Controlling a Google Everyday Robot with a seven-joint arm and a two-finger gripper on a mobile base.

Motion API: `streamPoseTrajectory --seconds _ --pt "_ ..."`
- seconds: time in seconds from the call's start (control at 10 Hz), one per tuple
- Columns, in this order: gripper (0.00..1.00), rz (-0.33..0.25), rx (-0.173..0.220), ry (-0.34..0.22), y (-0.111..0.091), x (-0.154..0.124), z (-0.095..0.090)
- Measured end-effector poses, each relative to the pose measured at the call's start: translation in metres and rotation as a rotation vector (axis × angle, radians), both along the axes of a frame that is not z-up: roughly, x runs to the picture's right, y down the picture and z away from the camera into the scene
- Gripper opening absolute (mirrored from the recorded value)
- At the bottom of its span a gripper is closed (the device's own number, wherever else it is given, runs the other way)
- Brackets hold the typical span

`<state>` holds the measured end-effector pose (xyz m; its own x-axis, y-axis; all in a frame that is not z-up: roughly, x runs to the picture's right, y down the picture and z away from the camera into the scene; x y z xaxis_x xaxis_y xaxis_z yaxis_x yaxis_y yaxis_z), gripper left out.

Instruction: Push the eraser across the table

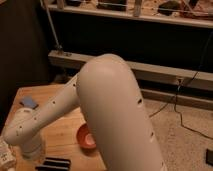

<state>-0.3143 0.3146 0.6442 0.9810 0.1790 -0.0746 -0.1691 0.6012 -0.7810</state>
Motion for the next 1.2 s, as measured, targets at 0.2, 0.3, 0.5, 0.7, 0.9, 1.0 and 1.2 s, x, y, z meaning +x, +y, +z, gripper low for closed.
streamPoseTrajectory --seconds 0.2,0.3,0.5,0.7,0.9,1.0,1.2 --pt "0.0 0.008 0.028 -0.022 -0.016 0.0 -0.003" --pt "0.0 0.011 0.059 -0.023 -0.024 0.002 0.001" --pt "0.0 0.023 0.144 -0.004 -0.033 0.013 0.019" --pt "0.0 0.023 0.18 0.031 -0.024 0.024 0.036" --pt "0.0 0.016 0.191 0.05 -0.011 0.029 0.046" --pt "0.0 0.017 0.192 0.066 -0.003 0.031 0.054" --pt "0.0 0.038 0.194 0.091 0.001 0.033 0.065"
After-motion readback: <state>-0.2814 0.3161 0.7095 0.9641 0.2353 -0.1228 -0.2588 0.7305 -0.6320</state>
